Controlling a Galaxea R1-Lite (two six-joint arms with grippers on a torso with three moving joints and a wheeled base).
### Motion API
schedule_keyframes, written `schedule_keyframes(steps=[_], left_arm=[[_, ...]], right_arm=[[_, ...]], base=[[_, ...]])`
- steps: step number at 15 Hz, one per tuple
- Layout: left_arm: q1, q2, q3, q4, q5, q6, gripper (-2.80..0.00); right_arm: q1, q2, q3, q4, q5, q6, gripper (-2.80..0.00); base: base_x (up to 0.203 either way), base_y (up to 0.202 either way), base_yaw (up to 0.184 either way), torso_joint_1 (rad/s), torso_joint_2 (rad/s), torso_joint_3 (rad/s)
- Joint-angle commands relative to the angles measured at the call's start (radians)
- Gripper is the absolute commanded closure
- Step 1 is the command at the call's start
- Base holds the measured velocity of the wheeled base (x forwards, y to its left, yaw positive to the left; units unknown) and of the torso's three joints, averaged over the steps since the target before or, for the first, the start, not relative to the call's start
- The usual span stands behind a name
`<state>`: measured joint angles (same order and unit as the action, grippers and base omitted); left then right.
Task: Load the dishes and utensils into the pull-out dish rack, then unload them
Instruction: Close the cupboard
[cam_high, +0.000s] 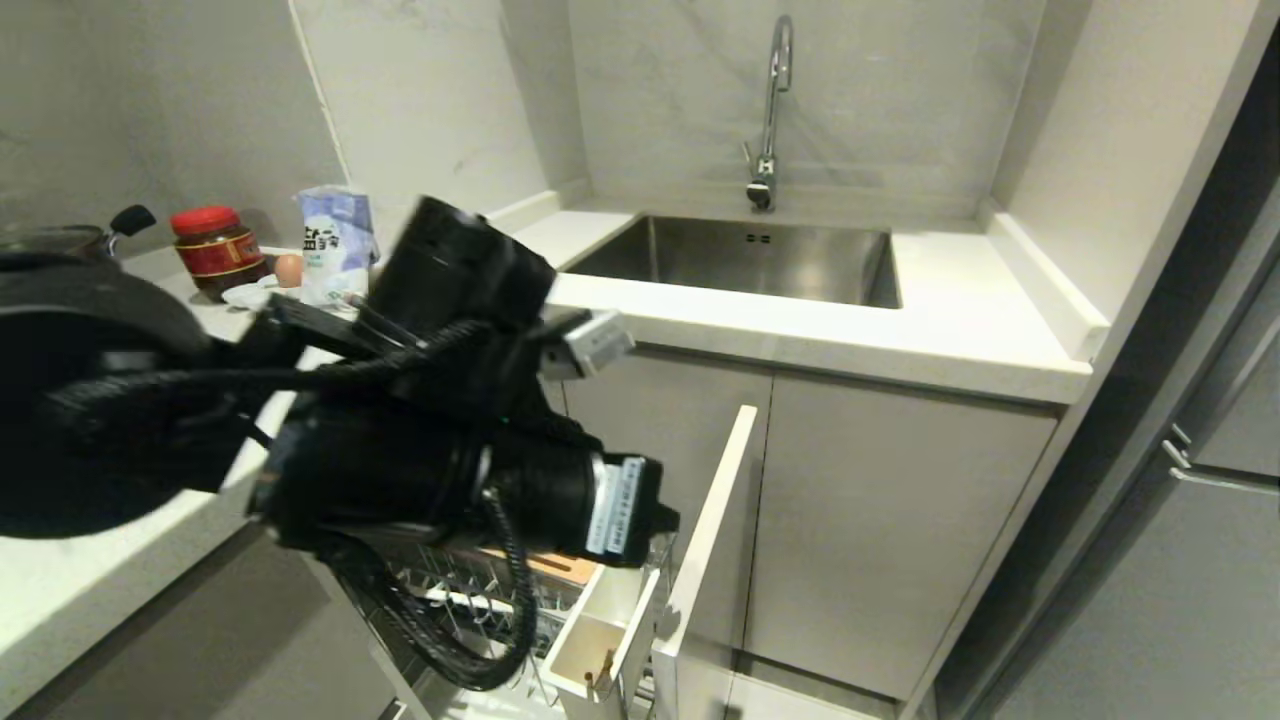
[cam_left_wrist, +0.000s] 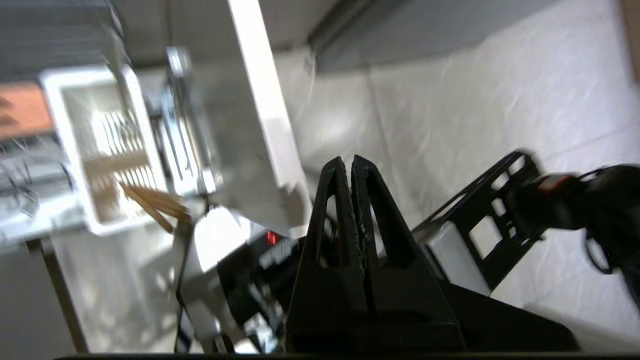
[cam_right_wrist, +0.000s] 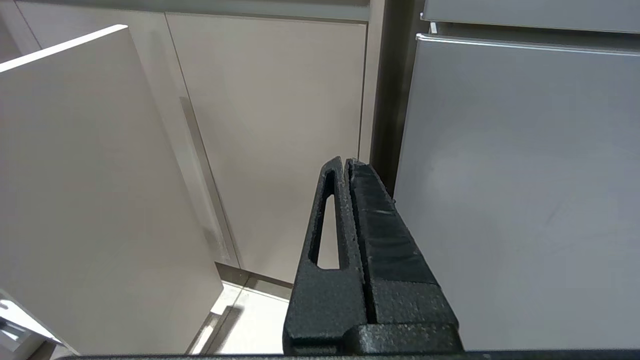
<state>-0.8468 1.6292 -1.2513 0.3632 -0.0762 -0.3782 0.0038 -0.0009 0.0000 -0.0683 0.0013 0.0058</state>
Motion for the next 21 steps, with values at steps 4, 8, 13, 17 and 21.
schedule_keyframes(steps=[4, 8, 13, 17, 21], left_arm=[[-0.103, 0.175, 0.004, 0.003, 0.052, -0.066, 0.00], [-0.106, 0.195, 0.004, 0.000, 0.091, -0.079, 0.00], [-0.103, 0.219, 0.003, -0.007, 0.224, -0.079, 0.00], [-0.103, 0.218, 0.003, -0.007, 0.334, -0.074, 0.00], [-0.044, 0.217, -0.004, -0.009, 0.444, -0.029, 0.00]], right_arm=[[0.001, -0.001, 0.023, -0.001, 0.000, 0.000, 0.00], [0.001, -0.001, 0.023, -0.001, 0.000, 0.000, 0.00], [0.001, -0.001, 0.023, -0.001, 0.000, 0.000, 0.00], [0.001, -0.001, 0.023, -0.001, 0.000, 0.000, 0.00], [0.001, -0.001, 0.023, -0.001, 0.000, 0.000, 0.00]], base=[[0.000, 0.000, 0.000, 0.000, 0.00, 0.000], [0.000, 0.000, 0.000, 0.000, 0.00, 0.000], [0.000, 0.000, 0.000, 0.000, 0.00, 0.000], [0.000, 0.000, 0.000, 0.000, 0.00, 0.000], [0.000, 0.000, 0.000, 0.000, 0.00, 0.000]])
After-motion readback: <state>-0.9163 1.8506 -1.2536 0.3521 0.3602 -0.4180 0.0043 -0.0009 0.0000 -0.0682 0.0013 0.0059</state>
